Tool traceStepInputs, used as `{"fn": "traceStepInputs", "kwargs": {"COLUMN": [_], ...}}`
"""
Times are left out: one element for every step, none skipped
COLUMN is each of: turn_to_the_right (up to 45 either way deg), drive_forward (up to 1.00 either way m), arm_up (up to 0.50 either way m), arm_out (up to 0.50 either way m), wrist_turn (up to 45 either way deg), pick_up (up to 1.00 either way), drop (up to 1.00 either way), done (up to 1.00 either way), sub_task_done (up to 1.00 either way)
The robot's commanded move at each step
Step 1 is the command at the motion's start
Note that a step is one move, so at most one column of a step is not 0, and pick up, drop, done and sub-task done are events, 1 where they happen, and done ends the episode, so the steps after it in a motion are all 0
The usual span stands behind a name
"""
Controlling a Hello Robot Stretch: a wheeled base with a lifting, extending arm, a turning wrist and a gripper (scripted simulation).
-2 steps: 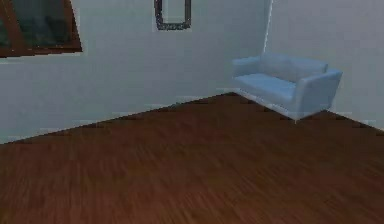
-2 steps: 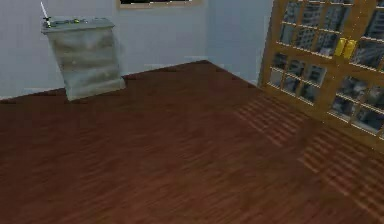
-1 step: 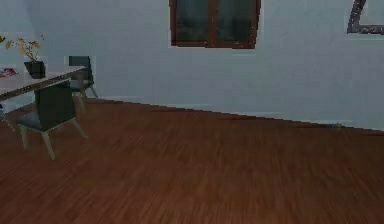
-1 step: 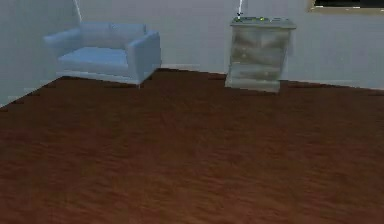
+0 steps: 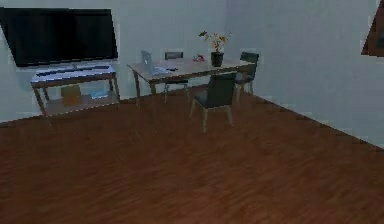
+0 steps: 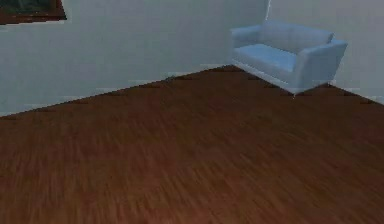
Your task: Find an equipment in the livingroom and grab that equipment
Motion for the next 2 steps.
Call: {"fn": "traceStepInputs", "kwargs": {"turn_to_the_right": [-6.0,0.0], "drive_forward": [0.0,1.0], "arm_up": [0.0,0.0], "arm_out": [0.0,0.0], "wrist_turn": [0.0,0.0], "pick_up": [0.0,0.0], "drop": [0.0,0.0], "done": [0.0,0.0], "sub_task_done": [0.0,0.0]}}
